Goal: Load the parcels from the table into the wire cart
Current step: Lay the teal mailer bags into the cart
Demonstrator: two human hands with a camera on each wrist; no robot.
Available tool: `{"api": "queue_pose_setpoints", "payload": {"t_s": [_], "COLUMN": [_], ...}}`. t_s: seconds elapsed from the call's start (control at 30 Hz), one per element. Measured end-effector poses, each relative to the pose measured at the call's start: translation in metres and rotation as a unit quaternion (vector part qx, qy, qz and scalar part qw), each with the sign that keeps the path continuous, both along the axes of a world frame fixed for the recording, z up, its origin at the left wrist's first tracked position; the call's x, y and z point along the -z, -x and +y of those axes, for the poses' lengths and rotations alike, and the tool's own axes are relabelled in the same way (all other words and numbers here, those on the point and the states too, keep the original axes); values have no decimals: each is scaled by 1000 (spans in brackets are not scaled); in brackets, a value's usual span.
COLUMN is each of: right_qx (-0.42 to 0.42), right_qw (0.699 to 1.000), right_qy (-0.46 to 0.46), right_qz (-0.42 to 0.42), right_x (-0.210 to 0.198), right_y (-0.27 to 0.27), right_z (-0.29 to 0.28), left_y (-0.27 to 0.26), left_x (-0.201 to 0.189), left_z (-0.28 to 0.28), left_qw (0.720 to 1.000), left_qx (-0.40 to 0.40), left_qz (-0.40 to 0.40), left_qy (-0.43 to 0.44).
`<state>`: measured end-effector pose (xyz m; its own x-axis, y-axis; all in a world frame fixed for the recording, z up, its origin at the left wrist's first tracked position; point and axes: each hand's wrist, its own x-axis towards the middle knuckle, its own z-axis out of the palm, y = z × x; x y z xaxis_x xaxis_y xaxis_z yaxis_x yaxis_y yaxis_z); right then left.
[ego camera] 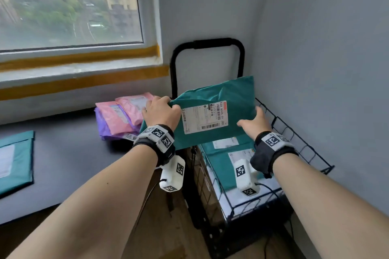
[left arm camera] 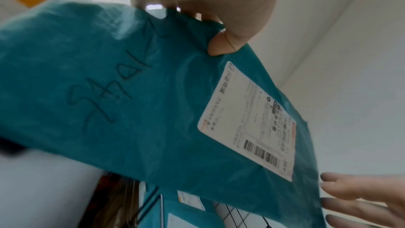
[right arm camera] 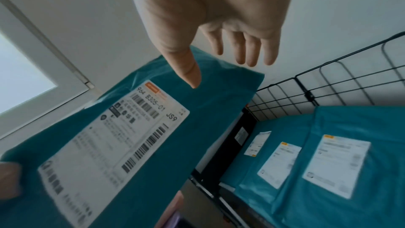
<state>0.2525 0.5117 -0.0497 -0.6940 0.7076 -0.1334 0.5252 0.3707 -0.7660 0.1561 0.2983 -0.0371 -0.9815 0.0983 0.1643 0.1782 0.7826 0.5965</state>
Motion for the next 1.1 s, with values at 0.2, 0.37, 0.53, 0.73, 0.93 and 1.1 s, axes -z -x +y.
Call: {"api": "queue_pose_setpoints", "payload": {"t_s": [0.2, 0.37, 0.53, 0.73, 0.93, 1.1], "right_qx": [32, 36, -36, -157, -265, -335], "right_qw": [999, 997, 980, 936, 881, 845], "right_qy": [6, -44, -128, -171, -126, -103], "right_qz": [-9, -57, -145, -266, -370, -403], "right_x": [21, 38, 60, 98, 151, 187], "right_y": [-27, -26, -11, 12, 37, 53], "right_z": [70, 127, 179, 217, 227, 233], "left_y": [-23, -22, -2, 18, 16, 10], "left_x": [16, 43, 88, 138, 186, 219], "left_z": [74, 137, 200, 243, 253, 253], "left_qw": [998, 983, 954, 923, 887, 862], "left_qx": [41, 84, 121, 125, 109, 121], "left_qz": [-50, -166, -273, -362, -442, -467], "left_qy": [16, 8, 10, 38, 77, 156]}}
